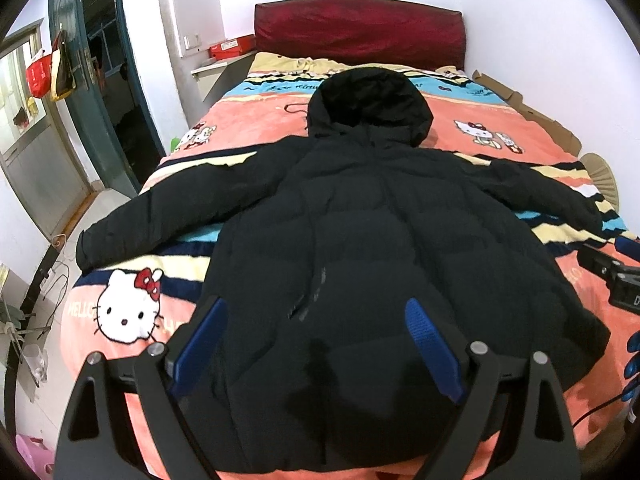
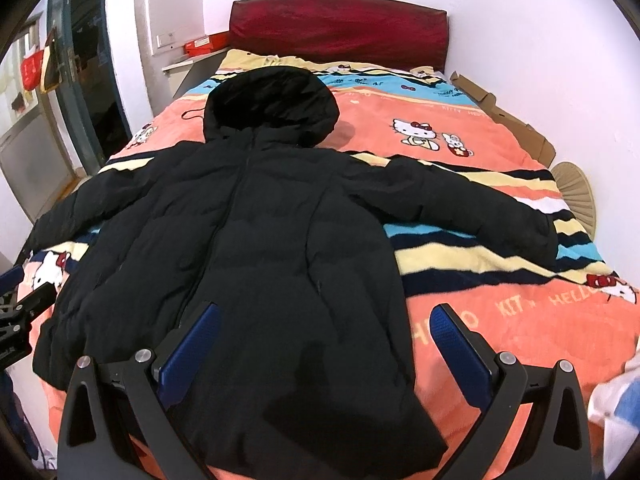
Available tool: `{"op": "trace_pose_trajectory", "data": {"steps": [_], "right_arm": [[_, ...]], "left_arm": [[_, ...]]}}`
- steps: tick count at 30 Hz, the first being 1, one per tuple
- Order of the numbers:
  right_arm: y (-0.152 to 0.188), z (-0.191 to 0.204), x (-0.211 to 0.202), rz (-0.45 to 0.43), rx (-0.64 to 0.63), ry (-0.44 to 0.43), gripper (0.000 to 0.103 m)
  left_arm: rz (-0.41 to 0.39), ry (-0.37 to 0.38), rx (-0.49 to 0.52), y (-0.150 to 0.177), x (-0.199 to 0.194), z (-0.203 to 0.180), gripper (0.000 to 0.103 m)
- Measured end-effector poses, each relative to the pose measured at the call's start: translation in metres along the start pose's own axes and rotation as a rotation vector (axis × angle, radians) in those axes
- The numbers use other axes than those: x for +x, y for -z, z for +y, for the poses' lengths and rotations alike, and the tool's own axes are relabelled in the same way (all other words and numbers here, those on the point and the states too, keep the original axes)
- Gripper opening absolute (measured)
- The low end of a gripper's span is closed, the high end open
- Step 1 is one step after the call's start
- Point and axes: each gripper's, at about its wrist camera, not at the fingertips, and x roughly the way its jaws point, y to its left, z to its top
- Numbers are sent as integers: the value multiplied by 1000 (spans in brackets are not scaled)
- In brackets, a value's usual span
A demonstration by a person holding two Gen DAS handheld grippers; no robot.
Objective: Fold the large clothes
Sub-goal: 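Grasp the jacket sleeve nearest the right gripper and lift it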
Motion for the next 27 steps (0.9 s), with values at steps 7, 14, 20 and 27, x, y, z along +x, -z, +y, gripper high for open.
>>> {"op": "trace_pose_trajectory", "data": {"steps": [7,14,20,27], "right_arm": [[-28,-10,13,-9,3,2,102],[-58,-42,31,-44,58,38,102],[-79,-97,62,-69,163,77,102],[-85,-211,133,23,347,178,102]], "left_arm": [[-8,30,5,-25,6,-1,91],[-14,62,-4,-50,18,-6,91],[-4,44,-23,-65,38,-6,91],[50,-42,-52,-72,72,2,91]]}}
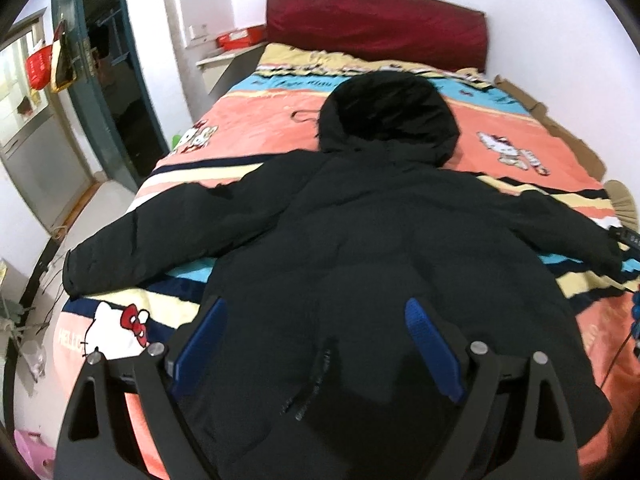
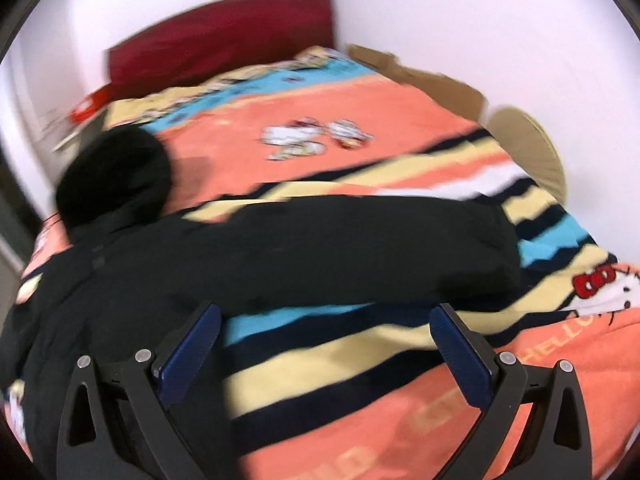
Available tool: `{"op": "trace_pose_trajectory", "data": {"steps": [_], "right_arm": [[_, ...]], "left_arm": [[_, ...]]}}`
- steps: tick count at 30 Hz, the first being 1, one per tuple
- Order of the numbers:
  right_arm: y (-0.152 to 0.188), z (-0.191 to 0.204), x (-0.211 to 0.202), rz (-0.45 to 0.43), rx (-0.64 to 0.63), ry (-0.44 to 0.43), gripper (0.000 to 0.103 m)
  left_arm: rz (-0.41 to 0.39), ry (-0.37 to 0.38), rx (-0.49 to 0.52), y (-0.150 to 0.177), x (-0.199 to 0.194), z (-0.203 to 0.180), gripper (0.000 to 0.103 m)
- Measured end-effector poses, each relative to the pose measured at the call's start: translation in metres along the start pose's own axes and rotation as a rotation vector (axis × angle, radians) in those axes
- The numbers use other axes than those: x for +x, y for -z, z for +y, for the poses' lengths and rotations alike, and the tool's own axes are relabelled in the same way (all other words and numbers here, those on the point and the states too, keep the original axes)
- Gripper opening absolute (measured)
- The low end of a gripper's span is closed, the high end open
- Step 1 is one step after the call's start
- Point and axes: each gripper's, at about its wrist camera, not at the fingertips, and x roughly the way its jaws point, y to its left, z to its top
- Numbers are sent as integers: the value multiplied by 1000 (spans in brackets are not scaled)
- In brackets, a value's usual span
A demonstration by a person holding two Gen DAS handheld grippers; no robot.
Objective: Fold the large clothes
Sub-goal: 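Grasp the jacket sleeve nearest the right gripper and lift it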
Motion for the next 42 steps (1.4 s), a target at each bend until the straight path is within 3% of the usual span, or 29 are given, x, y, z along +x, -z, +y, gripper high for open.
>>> {"op": "trace_pose_trajectory", "data": {"steps": [9,12,16,18,21,23,26,34,37,42], "right_arm": [[-30,-149,101,107,327,138,102],[-27,-184,130,151,402,126,101],[-16,-204,155,188,450,71,91],[-13,-203,157,182,441,51,85],[-12,-206,158,171,461,10,49],[-11,-208,158,168,507,-67,31],[-16,-200,150,146,503,-99,15],[-44,-153,101,29,393,-156,10],[-60,-127,71,-22,332,-186,10],[-82,-76,12,-99,213,-236,10]], "left_arm": [[43,-36,-11,-10,33,-6,91],[50,-37,-20,-13,40,-9,91],[58,-44,-15,-13,46,-14,91],[63,-45,-16,-12,48,-16,91],[71,-30,-26,-11,50,-17,91],[68,-21,-30,-10,48,-16,91],[61,-15,-16,-9,43,-16,91],[36,3,-32,-10,27,-8,91],[26,-15,-37,-8,20,-3,91],[37,26,-66,-3,13,12,91]]}}
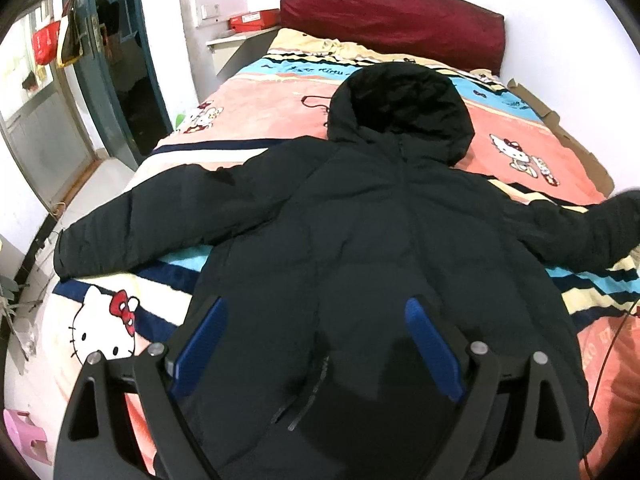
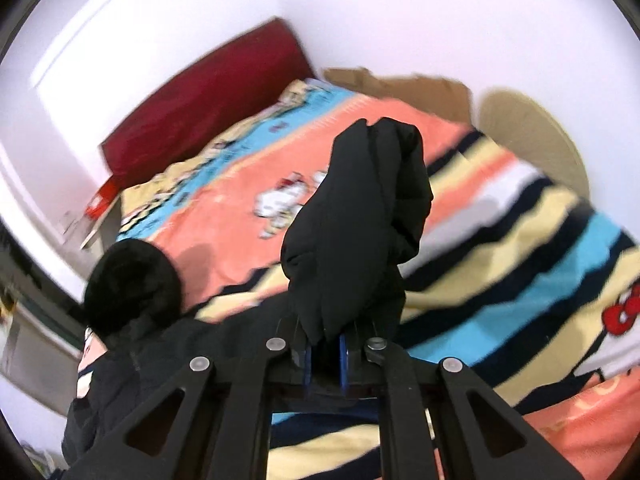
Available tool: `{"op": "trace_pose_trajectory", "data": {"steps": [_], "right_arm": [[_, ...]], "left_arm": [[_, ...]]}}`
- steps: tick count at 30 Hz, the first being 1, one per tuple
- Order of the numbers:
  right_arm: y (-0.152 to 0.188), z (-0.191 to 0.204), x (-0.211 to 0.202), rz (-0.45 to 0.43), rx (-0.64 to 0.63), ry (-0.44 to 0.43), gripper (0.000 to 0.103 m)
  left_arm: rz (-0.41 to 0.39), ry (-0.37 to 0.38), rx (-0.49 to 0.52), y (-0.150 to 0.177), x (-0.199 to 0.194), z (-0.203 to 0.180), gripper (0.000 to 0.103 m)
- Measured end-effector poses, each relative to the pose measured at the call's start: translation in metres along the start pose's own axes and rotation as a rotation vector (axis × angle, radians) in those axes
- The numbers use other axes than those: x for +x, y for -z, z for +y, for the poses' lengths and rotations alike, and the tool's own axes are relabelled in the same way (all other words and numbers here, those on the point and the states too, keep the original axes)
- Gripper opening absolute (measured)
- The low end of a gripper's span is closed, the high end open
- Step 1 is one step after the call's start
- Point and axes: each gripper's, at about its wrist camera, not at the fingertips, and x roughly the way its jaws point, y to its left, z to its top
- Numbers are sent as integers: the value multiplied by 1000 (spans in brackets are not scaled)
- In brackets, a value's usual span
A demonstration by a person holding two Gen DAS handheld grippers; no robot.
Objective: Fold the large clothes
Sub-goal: 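Grasp the jacket sleeve nearest the right gripper and lift it, then carry the held sleeve across the jacket body toward the other sleeve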
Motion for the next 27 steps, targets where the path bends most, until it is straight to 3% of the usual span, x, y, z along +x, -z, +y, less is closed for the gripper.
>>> {"op": "trace_pose_trajectory", "data": {"steps": [11,20,27], "right_arm": [[7,167,-60,-68,-228,-117,10],[55,309,-63,-55,-380,-182,10],[118,382,-35,-6,-458,-194,10]], "left_arm": [[-69,37,-50,9,-29,59,91],[-120,-5,-92,9,-37,118,91],[-108,-23,-138,10,-22,166,91]]}}
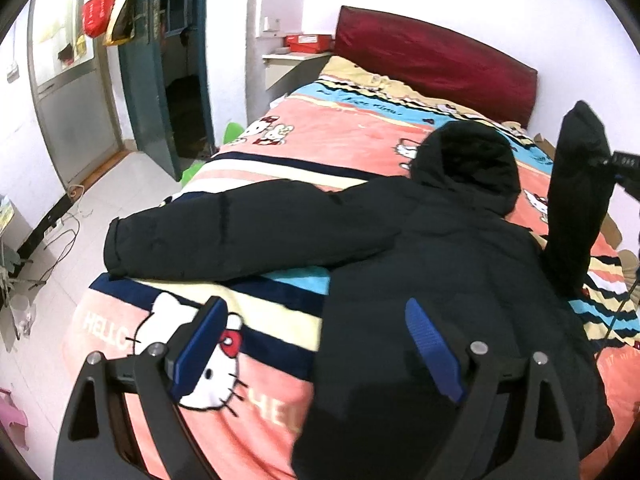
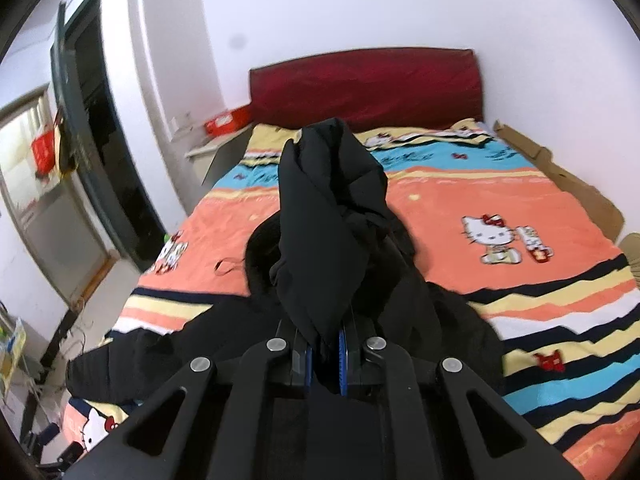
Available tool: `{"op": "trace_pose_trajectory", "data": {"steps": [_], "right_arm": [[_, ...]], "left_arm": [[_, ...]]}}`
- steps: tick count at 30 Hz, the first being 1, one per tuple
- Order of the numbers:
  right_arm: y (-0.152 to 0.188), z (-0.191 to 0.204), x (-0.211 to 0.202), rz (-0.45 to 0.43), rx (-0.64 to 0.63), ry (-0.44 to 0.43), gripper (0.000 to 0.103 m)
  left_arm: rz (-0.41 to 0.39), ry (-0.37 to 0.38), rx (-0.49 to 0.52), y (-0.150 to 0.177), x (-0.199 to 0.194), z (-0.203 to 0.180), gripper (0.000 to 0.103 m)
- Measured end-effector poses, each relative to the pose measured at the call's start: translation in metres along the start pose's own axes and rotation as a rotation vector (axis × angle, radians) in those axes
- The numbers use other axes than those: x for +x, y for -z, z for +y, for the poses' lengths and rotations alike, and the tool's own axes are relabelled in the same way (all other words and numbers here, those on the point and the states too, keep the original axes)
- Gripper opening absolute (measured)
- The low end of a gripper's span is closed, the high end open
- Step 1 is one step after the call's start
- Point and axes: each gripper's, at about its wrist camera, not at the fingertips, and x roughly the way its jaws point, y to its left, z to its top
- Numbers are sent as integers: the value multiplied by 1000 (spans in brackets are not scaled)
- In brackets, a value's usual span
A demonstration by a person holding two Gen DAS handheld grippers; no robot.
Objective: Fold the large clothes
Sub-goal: 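Carry the held sleeve across the jacket body toward the other sleeve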
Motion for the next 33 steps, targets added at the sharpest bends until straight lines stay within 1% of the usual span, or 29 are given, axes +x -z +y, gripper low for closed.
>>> {"op": "trace_pose_trajectory", "data": {"steps": [3,4,8,11,14,17,19,22,24,25,26,27,29,33], "right_arm": [[17,29,24,29,-34,1,10],[27,42,36,47,-47,0,10],[58,69,72,108,-84,9,10],[90,88,102,188,-120,27,10],[117,101,124,243,-147,51,10],[136,112,141,295,-171,76,11],[145,118,149,326,-192,87,12],[151,124,151,344,-226,89,17],[152,125,144,343,-235,65,27],[151,124,139,338,-233,34,53],[149,126,136,332,-232,13,85],[148,128,127,307,-246,-3,89],[145,133,115,289,-276,-29,89],[135,130,87,246,-277,-76,89]], "left_arm": [[3,-10,-14,3,7,18,91],[4,-18,-17,4,8,23,91],[18,-43,-20,8,18,43,91],[31,-54,-25,10,23,55,91],[40,-59,-30,12,25,66,91],[42,-55,-45,14,24,74,91],[41,-37,-71,15,22,78,91],[43,-14,-109,15,20,82,91],[34,-12,-114,13,16,78,91],[29,-13,-113,12,13,76,91],[23,-13,-109,11,10,71,91],[17,-12,-105,10,8,68,91],[3,-11,-93,8,0,57,91],[-24,-18,-60,4,-10,32,91]]}}
